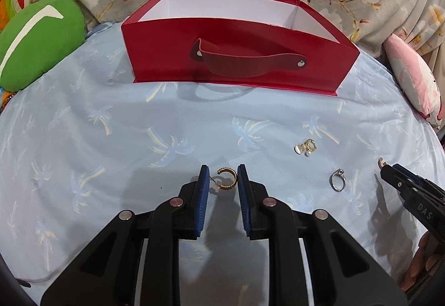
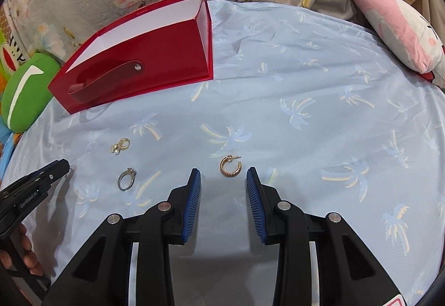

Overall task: Organize jewelry
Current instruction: 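Move back to the sheet and grasp a gold hoop earring with the left tool, then grasp the twisted gold hoop earring with the right tool, then carry both hoop earrings over the red box with both tools, then open both tools to drop the hoop earrings into the red box, then grasp the silver diamond ring with the right tool while the left tool grasps the gold pearl earring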

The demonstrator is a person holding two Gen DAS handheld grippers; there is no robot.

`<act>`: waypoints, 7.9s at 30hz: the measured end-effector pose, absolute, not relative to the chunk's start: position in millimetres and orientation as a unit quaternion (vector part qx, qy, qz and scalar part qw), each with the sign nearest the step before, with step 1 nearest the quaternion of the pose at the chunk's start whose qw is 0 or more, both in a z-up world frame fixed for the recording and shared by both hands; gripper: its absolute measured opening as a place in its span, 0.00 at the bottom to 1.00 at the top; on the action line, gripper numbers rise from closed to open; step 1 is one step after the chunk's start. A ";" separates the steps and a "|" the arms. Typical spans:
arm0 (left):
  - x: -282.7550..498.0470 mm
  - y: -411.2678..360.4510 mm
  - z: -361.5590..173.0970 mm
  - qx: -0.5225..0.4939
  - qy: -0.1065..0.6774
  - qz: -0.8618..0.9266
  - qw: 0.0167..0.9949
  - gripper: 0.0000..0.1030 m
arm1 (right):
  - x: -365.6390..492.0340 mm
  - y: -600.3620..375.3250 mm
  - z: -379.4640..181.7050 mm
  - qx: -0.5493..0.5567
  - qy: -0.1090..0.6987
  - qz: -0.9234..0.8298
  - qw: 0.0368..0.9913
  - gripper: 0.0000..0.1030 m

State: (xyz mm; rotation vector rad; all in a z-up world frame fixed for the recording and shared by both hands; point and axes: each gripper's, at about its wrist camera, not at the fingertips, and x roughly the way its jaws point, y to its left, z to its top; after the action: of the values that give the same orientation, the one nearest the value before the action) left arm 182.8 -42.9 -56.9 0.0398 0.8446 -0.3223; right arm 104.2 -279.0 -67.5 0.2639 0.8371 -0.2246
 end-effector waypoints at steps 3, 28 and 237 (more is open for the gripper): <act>185.0 -40.7 -61.7 0.013 0.417 -0.156 0.895 0.19 | 109.0 -278.0 -69.9 0.124 0.414 -0.113 0.895 0.20; 187.2 -36.9 -63.5 -0.002 0.422 -0.161 0.892 0.20 | 125.8 -271.7 -70.0 0.120 0.418 -0.120 0.893 0.14; 173.0 -7.6 -36.7 0.026 0.428 -0.142 0.892 0.49 | 137.0 -201.1 -67.1 0.048 0.437 -0.005 0.898 0.30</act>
State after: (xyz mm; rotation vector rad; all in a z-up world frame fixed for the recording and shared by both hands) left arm 173.0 -7.6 -36.7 0.0545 0.8891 -0.2954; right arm 137.0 -201.1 -67.1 0.0998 0.9059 -0.0094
